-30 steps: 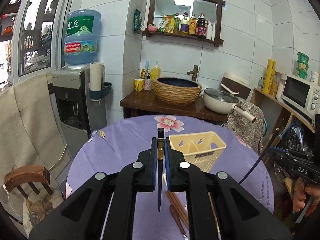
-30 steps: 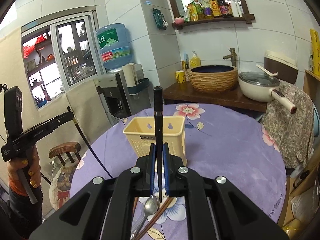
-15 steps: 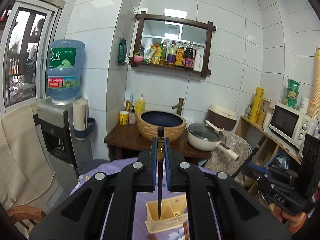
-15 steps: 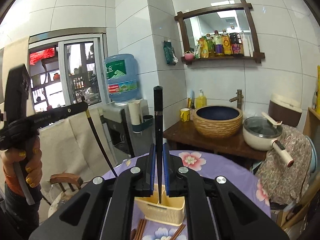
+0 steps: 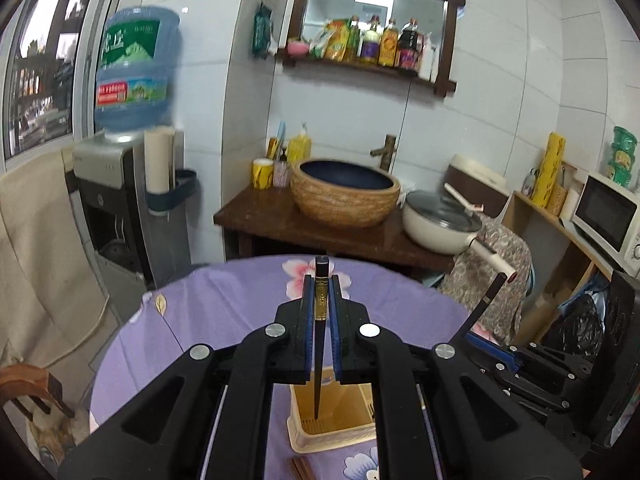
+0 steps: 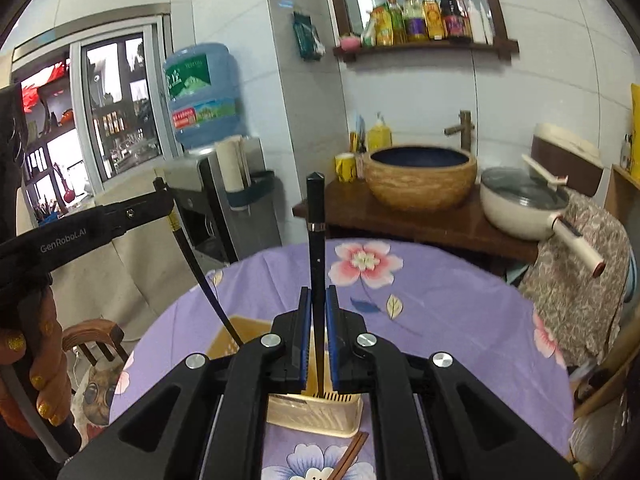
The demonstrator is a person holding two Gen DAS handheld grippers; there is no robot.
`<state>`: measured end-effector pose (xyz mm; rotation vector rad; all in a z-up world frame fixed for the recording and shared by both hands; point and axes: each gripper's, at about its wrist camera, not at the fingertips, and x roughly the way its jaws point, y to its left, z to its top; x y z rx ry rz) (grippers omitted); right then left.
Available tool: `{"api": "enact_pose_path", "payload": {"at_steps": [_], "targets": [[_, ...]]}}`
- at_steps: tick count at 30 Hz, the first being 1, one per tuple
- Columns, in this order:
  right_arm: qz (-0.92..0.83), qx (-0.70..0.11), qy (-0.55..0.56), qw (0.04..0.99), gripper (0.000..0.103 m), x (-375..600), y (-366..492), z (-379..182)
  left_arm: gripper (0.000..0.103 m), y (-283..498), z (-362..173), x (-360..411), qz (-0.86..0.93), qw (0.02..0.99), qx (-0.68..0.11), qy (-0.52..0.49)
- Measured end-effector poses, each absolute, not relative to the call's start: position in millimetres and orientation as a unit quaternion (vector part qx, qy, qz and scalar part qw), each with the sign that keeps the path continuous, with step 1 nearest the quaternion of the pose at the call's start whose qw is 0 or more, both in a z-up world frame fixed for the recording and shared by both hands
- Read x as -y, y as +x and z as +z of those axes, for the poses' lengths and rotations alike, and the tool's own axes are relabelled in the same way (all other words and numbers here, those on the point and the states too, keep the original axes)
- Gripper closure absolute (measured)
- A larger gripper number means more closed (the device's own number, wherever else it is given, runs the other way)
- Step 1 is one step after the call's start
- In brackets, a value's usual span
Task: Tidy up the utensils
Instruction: 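Lower the black chopstick into the holder and open the left gripper, then move the right gripper to the wooden-handled spoon and close on it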
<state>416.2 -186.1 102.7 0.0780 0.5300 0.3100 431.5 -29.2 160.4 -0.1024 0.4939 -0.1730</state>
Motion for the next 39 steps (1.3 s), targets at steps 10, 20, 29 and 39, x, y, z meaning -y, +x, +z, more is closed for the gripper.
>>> {"api": "enact_pose_path", "payload": {"at_steps": [10, 20, 29, 39], "targets": [[0.142, -0.274, 0.051, 0.950, 0.096, 189, 429, 89, 0.096, 443, 117, 28, -0.084, 0.956, -0.275, -0.051], [0.134, -0.262, 0.058, 0.954, 0.069, 194, 430, 84, 0.078, 444, 106, 26, -0.096, 0.952, -0.285, -0.058], [0.105, -0.217, 0.024, 0.970, 0.042, 194, 380, 81, 0.007, 392, 105, 12, -0.098, 0.963, -0.246, -0.058], [0.091, -0.278, 0.009, 0.956, 0.032, 195, 333, 14, 0.006, 337, 26, -16, -0.019, 0.952, -0.305, -0.008]]}}
